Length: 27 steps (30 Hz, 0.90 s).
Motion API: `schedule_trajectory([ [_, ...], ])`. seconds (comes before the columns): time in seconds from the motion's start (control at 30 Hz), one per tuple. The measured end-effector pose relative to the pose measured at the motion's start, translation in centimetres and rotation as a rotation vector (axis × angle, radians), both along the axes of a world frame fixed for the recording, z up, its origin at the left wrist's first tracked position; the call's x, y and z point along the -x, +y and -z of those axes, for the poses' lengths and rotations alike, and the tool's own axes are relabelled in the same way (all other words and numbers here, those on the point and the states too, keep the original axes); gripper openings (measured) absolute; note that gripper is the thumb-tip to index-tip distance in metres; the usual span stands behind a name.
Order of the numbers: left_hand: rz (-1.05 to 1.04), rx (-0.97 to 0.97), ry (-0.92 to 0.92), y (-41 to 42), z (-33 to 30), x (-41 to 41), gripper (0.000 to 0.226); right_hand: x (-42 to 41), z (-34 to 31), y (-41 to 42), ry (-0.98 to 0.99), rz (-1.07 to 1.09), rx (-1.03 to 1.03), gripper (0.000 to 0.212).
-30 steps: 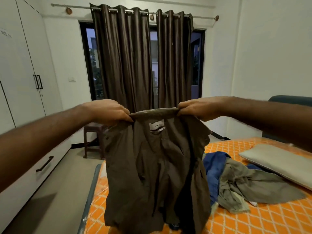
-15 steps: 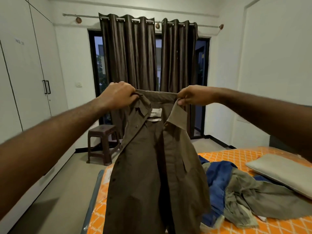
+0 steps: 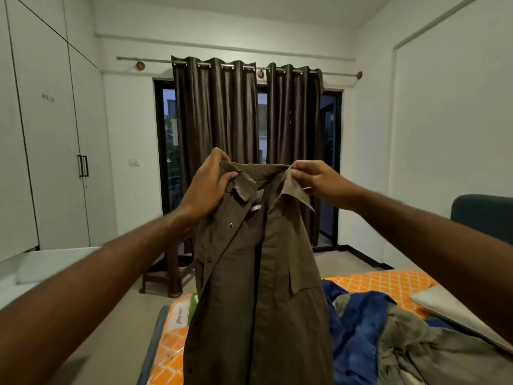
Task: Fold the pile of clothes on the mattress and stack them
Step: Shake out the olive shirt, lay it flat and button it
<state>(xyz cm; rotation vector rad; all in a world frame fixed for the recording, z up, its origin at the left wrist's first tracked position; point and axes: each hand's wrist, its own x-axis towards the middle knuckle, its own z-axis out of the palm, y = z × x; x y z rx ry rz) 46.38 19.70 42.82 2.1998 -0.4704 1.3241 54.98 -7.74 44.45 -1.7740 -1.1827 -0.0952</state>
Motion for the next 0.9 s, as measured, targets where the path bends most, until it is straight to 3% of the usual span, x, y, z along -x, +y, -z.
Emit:
schedule_trajectory([
  [0.07,-0.082,-0.183,-0.086,0.4,0.3,1.0,0.013,0.0,0.2,-0.9,0.025,-0.066,0.114,0.024],
  [0.2,-0.301,-0.844,-0.431,0.6,-2.0,2.6,0.023,-0.3,1.0,-1.8,-0.044,-0.012,0.190,0.020],
  [0.27,-0.411,-1.063,-0.340,0.4,-2.9,2.2,0.022,-0.5,1.5,-1.6,-0.103,0.076,0.197,0.018],
  [0.33,-0.506,-1.161,-0.191,-0.1,-2.0,1.4,0.022,-0.8,2.3,-0.7,-0.232,0.205,0.266,0.016],
  [0.4,-0.569,-1.048,-0.116,-0.9,-0.5,0.7,0.024,-1.3,3.4,0.7,-0.374,0.338,0.343,0.013],
  [0.47,-0.494,-0.738,-0.115,-2.1,-0.3,0.8,0.029,-1.6,4.3,1.4,-0.437,0.413,0.345,0.012],
  [0.53,-0.447,-0.576,-0.143,-2.9,-0.7,0.7,0.036,-1.4,4.4,1.1,-0.361,0.361,0.307,0.012],
  [0.63,-0.541,-0.657,-0.083,-2.5,-0.1,0.5,0.044,-0.3,4.2,0.0,-0.044,0.099,0.249,0.017],
  [0.7,-0.488,-0.529,-0.025,-2.2,0.8,0.5,0.043,0.3,4.5,-0.3,0.107,-0.014,0.171,0.026],
  [0.8,-0.389,-0.308,0.019,-2.2,1.8,0.2,0.040,0.5,5.0,0.3,0.184,0.044,0.063,0.025],
  [0.9,-0.277,-0.195,0.110,-2.8,2.5,0.2,0.041,0.2,4.6,1.6,0.037,0.256,-0.017,0.021],
])
